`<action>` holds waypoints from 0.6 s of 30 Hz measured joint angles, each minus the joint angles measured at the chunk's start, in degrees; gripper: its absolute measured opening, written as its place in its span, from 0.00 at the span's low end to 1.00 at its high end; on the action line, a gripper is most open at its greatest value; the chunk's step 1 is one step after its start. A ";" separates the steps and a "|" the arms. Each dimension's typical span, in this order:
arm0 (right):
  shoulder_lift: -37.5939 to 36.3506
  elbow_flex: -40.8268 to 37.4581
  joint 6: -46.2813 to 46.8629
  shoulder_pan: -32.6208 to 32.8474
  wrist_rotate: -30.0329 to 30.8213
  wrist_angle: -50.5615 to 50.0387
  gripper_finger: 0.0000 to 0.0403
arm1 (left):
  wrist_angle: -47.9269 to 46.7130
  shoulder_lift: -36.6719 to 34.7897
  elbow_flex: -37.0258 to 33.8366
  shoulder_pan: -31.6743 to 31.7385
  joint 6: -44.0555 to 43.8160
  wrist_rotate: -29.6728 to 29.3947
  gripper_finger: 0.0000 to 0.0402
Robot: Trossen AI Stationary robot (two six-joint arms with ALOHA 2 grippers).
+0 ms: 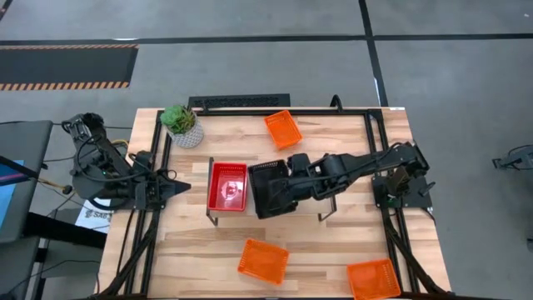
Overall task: Stack baskets on shelf by color
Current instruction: Stack the black bin on top of the other black bins on the shelf
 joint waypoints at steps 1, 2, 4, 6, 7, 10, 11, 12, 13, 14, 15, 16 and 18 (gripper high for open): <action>0.00 0.00 0.01 -0.01 0.00 -0.02 0.10 | -0.04 0.00 0.00 0.00 0.02 0.02 0.00; 0.00 0.00 0.00 -0.02 0.00 -0.06 0.12 | -0.02 0.00 0.00 0.00 0.00 0.02 0.00; 0.00 0.00 -0.02 -0.04 0.00 -0.28 0.14 | -0.02 0.00 0.00 0.00 0.00 0.02 0.00; 0.00 0.00 -0.02 -0.09 0.00 -0.39 0.15 | -0.02 0.00 0.00 0.00 -0.02 0.03 0.00; 0.00 0.00 -0.02 -0.09 0.00 -0.42 0.15 | -0.02 0.00 0.00 0.00 -0.02 0.02 0.00; 0.41 0.05 -0.04 -0.07 0.00 -0.39 0.16 | -0.02 0.00 0.00 0.00 -0.07 0.04 0.00; 0.63 0.06 -0.05 -0.09 0.00 -0.42 0.16 | -0.02 0.00 -0.02 0.00 -0.07 0.06 0.00; 0.78 0.01 -0.07 -0.09 -0.09 -0.55 0.16 | -0.02 0.00 0.00 0.00 -0.09 0.05 0.00; 0.83 -0.04 -0.12 -0.09 -0.23 -0.54 0.16 | -0.01 0.00 0.00 0.00 -0.09 0.06 0.00; 0.83 -0.04 -0.17 -0.09 -0.43 -0.31 0.16 | 0.00 0.00 0.00 0.00 -0.11 0.06 0.00; 0.99 0.04 -0.21 -0.12 -0.65 -0.09 0.16 | 0.00 0.00 0.00 0.00 -0.11 0.07 0.00; 1.40 0.17 -0.22 -0.37 -1.02 0.11 0.16 | 0.00 0.00 -0.02 0.00 -0.11 0.11 0.00; 2.01 -0.07 -0.29 -0.61 -2.14 -0.14 0.16 | 0.00 0.00 -0.02 0.00 -0.13 0.11 0.00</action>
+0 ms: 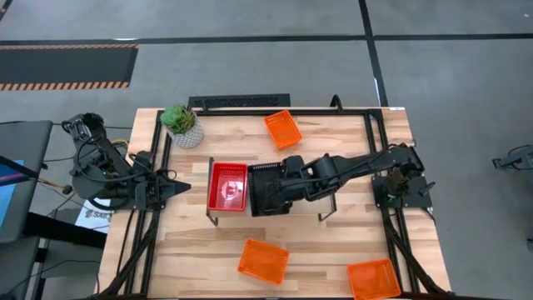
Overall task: Stack baskets on shelf by color
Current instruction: Stack the black bin on top of the other black bins on the shelf
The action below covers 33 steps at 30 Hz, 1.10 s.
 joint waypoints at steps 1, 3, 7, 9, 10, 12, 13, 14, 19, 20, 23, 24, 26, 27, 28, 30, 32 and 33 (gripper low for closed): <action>0.16 -0.04 -0.47 -0.16 -0.57 -0.03 0.16 | 0.00 0.00 0.02 0.00 0.00 0.02 0.00; 0.39 0.13 -1.39 -0.37 -0.96 0.67 0.16 | 0.01 0.00 0.02 -0.01 0.07 0.05 0.00; 0.68 0.07 -2.17 -0.68 -1.01 0.83 0.16 | 0.00 0.00 0.02 -0.01 0.21 0.08 0.00; 0.61 0.07 -2.89 -0.96 -1.00 1.08 0.16 | -0.02 0.02 0.02 -0.02 0.27 0.09 0.00; 0.61 0.07 -3.26 -0.96 -1.01 1.04 0.16 | -0.02 0.01 0.01 0.00 0.38 0.07 0.00; 0.61 0.07 -4.18 -1.25 -1.03 1.06 0.16 | -0.02 0.00 0.02 0.00 0.41 0.07 0.00; 0.61 0.07 -4.43 -1.31 -1.03 1.07 0.16 | -0.02 0.00 0.02 -0.01 0.41 0.07 0.00; 0.61 0.07 -4.88 -1.32 -1.00 1.07 0.16 | -0.04 0.00 0.02 -0.02 0.41 0.07 0.00; 0.59 0.07 -8.30 -2.07 -0.96 1.04 0.21 | -0.07 0.00 0.02 -0.01 0.41 0.04 0.00; 0.47 0.07 -9.10 -2.17 -0.99 1.02 0.23 | -0.07 0.00 0.02 0.00 0.42 0.02 0.00; 0.10 0.09 -10.59 -2.73 -0.96 1.10 0.30 | -0.17 0.00 0.02 -0.02 0.43 -0.04 0.00; 0.07 0.09 -11.09 -2.86 -0.94 1.12 0.33 | -0.34 0.00 0.02 -0.01 0.60 -0.03 0.00; -0.16 0.07 -12.74 -3.22 -0.94 1.15 0.38 | -0.70 0.00 0.02 -0.01 1.04 -0.07 0.00; -0.37 0.07 -13.57 -3.29 -0.96 1.35 0.40 | -0.97 0.00 0.01 -0.01 1.03 -0.07 0.00; -0.61 0.22 -14.64 -3.33 -0.92 1.83 0.42 | -1.21 0.00 0.02 -0.01 1.00 -0.09 0.00; -1.38 1.44 -18.86 -3.23 -0.97 1.96 0.46 | -1.29 0.02 0.01 0.00 1.03 -0.07 0.00; -2.11 2.86 -24.43 -2.29 -1.52 4.16 0.48 | -1.44 0.00 0.02 -0.02 1.04 -0.07 0.00; -2.23 3.67 -26.47 -1.56 -2.13 5.67 0.48 | -1.64 0.00 0.02 -0.02 1.06 -0.07 0.00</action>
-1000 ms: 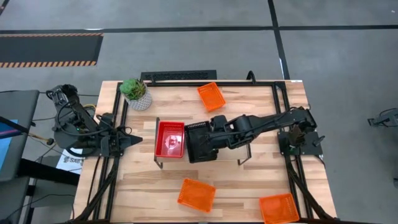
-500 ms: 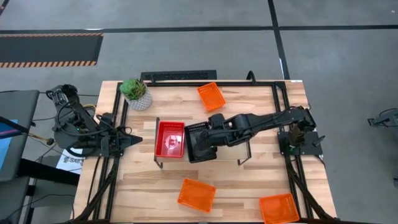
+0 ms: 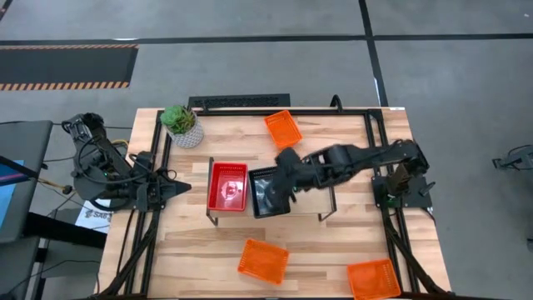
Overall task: Stack baskets on shelf by color
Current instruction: Stack the black bin on top of the other black bins on the shelf
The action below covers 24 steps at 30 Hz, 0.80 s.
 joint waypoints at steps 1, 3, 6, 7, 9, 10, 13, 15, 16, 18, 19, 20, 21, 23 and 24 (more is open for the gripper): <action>0.04 0.63 -1.79 0.87 -0.44 0.75 0.48 | -0.19 0.02 0.00 0.01 0.15 0.02 0.00; 0.46 0.96 -5.59 2.83 -2.09 2.13 0.46 | -0.16 0.02 0.00 0.00 0.89 0.02 0.00; 1.98 1.07 -10.18 5.39 -3.35 4.24 0.41 | -0.22 0.02 -0.01 0.02 1.34 0.02 0.00; 2.19 0.93 -11.71 6.07 -3.46 4.01 0.39 | -0.31 0.02 0.00 0.00 1.34 0.00 0.00; 3.33 1.16 -14.79 7.06 -3.49 4.99 0.32 | -1.14 0.02 0.00 0.00 1.10 -0.09 0.00; 3.64 1.14 -16.35 7.43 -3.65 5.54 0.28 | -1.54 0.04 0.00 0.01 0.80 -0.09 0.00; 4.40 0.96 -19.49 8.77 -4.03 4.73 0.13 | -2.46 0.09 0.00 0.00 -0.87 -0.31 0.00; 5.03 1.15 -21.17 9.39 -4.53 6.26 0.04 | -3.66 0.40 -0.02 0.00 -1.87 -1.40 0.00; 5.31 1.06 -22.24 9.81 -4.79 5.92 0.03 | -3.97 0.71 0.00 0.02 -2.52 -1.92 0.00; 6.42 1.00 -23.03 10.45 -5.18 6.19 0.03 | -4.61 1.15 -0.01 0.00 -3.91 -3.30 0.00; 6.75 1.03 -23.43 10.63 -5.46 6.73 0.03 | -4.78 1.34 0.00 0.01 -4.57 -3.70 0.00; 6.98 1.03 -24.08 10.67 -6.19 6.33 0.02 | -5.04 1.56 0.00 0.02 -5.28 -3.86 0.00; 7.45 1.03 -24.68 10.84 -6.59 5.98 0.01 | -5.02 1.80 0.00 0.02 -5.96 -3.93 0.00; 8.36 1.06 -25.70 11.20 -6.85 6.79 0.01 | -5.05 2.21 -0.02 0.00 -6.97 -3.95 0.00; 8.65 1.01 -26.03 11.21 -6.89 6.41 0.02 | -5.03 2.38 -0.01 0.00 -7.16 -3.89 0.00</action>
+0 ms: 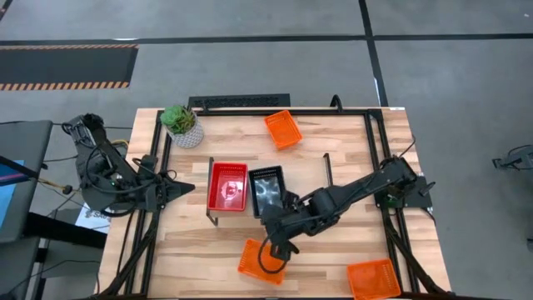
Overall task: Stack baskets on shelf by color
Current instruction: Stack the black bin on top of the other black bins on the shelf
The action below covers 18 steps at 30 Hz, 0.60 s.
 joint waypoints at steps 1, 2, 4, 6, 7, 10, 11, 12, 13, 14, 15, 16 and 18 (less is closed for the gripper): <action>0.18 -0.09 -0.34 -0.02 -0.04 -0.71 0.02 | 0.00 0.02 -0.01 0.00 -0.39 0.00 0.00; 0.69 -0.04 -0.75 -0.10 -0.03 -0.90 0.01 | -0.01 0.05 0.01 0.00 -0.77 -0.02 0.00; 1.43 0.08 -1.31 -0.42 0.02 -0.12 0.01 | -0.12 0.26 0.00 0.01 -1.05 -0.02 0.00; 2.28 0.01 -1.60 -0.69 0.07 -1.08 0.01 | -0.33 0.33 -0.01 0.02 -1.27 0.05 0.00; 2.60 0.01 -1.66 -1.00 0.01 -1.14 0.01 | -0.23 0.31 -0.01 -0.01 -1.47 0.02 0.00; 2.74 0.01 -2.71 -1.59 0.03 -0.82 0.01 | -0.34 0.34 -0.01 0.02 -1.54 0.34 0.00; 2.72 0.01 -2.80 -1.78 0.39 -0.39 0.01 | -0.33 0.31 -0.01 0.01 -1.60 0.39 0.00; 2.72 0.01 -2.81 -2.12 0.78 0.08 0.01 | -0.33 0.31 -0.01 0.02 -1.62 0.40 0.00; 2.72 0.01 -2.80 -2.53 1.04 0.06 0.01 | -0.37 0.33 -0.01 0.02 -1.62 0.44 0.00; 2.70 0.01 -2.76 -2.95 1.17 -0.25 0.01 | -0.43 0.33 -0.01 0.02 -1.64 0.46 0.00; 2.65 0.01 -2.72 -3.39 1.15 -0.51 0.01 | -0.50 0.33 -0.01 0.02 -1.66 0.46 0.00; 2.54 0.01 -2.71 -3.92 1.13 -0.49 0.01 | -0.60 0.33 -0.01 0.02 -1.66 0.47 0.00; 2.43 0.01 -2.81 -4.75 1.15 -0.56 0.01 | -0.72 0.33 -0.01 0.02 -1.51 0.84 0.00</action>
